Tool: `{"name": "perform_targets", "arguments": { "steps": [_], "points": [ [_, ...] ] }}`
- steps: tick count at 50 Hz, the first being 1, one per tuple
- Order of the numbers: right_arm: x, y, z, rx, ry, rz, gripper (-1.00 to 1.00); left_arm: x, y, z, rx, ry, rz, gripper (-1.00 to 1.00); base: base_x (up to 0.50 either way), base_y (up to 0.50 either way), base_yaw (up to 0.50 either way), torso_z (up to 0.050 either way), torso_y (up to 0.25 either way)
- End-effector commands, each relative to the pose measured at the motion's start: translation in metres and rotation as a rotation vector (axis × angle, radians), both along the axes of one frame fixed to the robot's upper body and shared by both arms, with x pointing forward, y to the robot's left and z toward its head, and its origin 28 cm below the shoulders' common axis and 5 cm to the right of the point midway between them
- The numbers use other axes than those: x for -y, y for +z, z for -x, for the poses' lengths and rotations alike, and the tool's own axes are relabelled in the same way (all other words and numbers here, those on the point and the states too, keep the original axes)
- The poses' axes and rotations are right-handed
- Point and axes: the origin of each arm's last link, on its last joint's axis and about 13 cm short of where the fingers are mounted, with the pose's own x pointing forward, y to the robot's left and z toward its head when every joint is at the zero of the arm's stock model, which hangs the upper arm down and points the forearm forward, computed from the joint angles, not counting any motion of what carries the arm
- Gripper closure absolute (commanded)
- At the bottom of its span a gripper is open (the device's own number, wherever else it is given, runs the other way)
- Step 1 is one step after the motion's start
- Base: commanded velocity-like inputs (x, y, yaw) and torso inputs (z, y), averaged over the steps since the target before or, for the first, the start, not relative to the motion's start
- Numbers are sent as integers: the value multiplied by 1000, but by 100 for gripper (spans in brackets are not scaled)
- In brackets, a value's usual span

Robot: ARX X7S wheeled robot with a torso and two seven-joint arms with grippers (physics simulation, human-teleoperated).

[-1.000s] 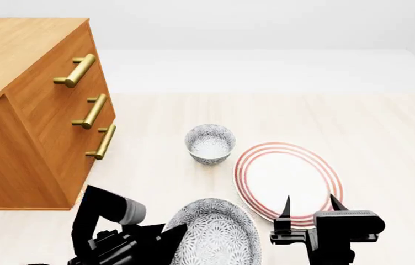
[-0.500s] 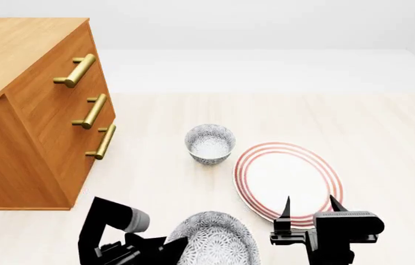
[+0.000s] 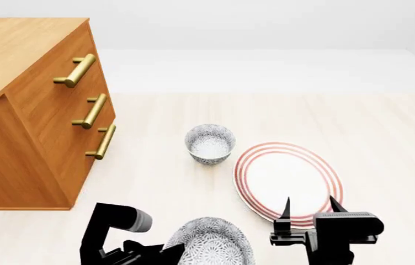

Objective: Stack the bowl in the middle on the bowl at the back.

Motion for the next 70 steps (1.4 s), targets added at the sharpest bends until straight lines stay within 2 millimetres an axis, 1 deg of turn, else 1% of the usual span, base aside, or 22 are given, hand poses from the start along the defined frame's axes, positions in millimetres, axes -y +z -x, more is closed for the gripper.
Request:
{"name": "perform_targets", "arguments": {
  "steps": [1,38,58,70],
  "points": [
    [1,0,1,2,-4,-2,-100,5,-3,3,-28,-14,-10,100,0,0,0,0,0],
    [1,-1,0,0,-4,-6,-100,9,-14,-5,-78,21,-45,100,0,0,0,0,0],
    [1,-2,1,0,-6,-8,-100,14,-21,-6,-117,-24,-52,100,0,0,0,0,0],
    [2,-2,1,-3,-5,-9,-100,16,-21,-6,-105,-53,-48,100,0,0,0,0,0]
  ]
}}
